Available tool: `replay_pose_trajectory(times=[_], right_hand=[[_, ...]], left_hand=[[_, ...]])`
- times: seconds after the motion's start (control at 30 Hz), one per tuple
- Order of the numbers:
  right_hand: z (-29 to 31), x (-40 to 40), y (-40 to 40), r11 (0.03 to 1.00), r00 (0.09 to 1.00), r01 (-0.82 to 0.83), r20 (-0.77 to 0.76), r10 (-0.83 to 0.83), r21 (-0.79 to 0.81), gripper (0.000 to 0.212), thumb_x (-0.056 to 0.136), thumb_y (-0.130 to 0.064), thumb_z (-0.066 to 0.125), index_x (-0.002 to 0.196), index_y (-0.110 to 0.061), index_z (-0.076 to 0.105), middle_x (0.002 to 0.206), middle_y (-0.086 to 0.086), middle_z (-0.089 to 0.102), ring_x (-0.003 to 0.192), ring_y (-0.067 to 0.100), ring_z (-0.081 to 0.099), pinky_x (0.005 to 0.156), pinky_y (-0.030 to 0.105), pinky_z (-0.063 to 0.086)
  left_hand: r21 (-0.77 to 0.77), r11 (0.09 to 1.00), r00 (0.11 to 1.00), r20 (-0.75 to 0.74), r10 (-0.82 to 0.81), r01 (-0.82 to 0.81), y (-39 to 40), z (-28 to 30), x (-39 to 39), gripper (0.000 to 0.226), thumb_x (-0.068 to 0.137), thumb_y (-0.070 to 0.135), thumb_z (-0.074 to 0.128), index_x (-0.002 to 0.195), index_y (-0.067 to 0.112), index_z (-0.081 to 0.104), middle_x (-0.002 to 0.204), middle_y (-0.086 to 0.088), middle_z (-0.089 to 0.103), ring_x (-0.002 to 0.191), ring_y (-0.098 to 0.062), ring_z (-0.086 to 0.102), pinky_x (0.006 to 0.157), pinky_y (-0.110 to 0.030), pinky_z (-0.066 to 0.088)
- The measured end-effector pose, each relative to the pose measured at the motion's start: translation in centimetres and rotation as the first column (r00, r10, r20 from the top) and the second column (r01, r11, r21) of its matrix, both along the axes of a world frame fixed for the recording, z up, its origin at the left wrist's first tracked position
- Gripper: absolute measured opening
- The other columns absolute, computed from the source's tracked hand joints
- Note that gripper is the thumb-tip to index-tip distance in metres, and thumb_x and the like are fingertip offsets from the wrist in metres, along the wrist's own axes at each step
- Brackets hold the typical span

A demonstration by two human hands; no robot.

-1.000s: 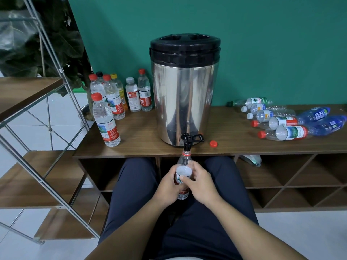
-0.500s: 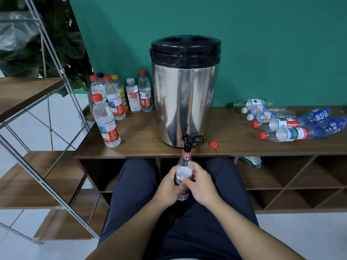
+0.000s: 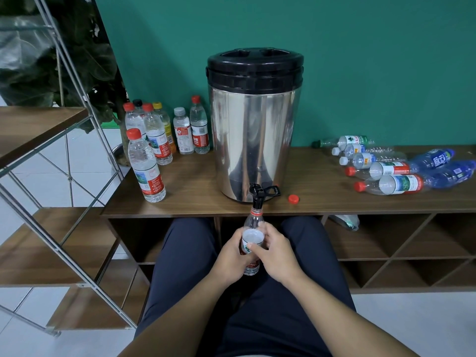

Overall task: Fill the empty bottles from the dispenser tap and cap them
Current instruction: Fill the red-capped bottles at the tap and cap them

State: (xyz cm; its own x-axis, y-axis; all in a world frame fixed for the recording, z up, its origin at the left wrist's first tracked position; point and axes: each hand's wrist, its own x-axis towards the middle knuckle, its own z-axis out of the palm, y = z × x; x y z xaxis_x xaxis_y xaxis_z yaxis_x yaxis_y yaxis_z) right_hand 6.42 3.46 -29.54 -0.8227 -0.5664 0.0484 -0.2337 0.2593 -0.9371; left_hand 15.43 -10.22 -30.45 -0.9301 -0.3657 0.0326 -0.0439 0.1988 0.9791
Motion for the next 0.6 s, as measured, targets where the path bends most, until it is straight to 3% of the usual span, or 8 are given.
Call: replay_pose_trajectory(times=[0.6], right_hand=[[0.29,0.16,0.07,1.0,1.0,-0.01,0.009,0.01,-0.014,0.048,0.093,-0.013,0.085,0.13,-0.04,0.068,0.117,-0.01,0.081,0.11,0.01,0.078,0.104,0.045,0.063]], left_hand=[[0.02,1.0,1.0,-0.006,-0.003,0.003,-0.03,-0.22,-0.1,0.061,0.092,-0.006,0.078,0.142,0.026,0.064,0.125,0.006,0.078,0.118,-0.014,0.074,0.101,-0.026,0.058]])
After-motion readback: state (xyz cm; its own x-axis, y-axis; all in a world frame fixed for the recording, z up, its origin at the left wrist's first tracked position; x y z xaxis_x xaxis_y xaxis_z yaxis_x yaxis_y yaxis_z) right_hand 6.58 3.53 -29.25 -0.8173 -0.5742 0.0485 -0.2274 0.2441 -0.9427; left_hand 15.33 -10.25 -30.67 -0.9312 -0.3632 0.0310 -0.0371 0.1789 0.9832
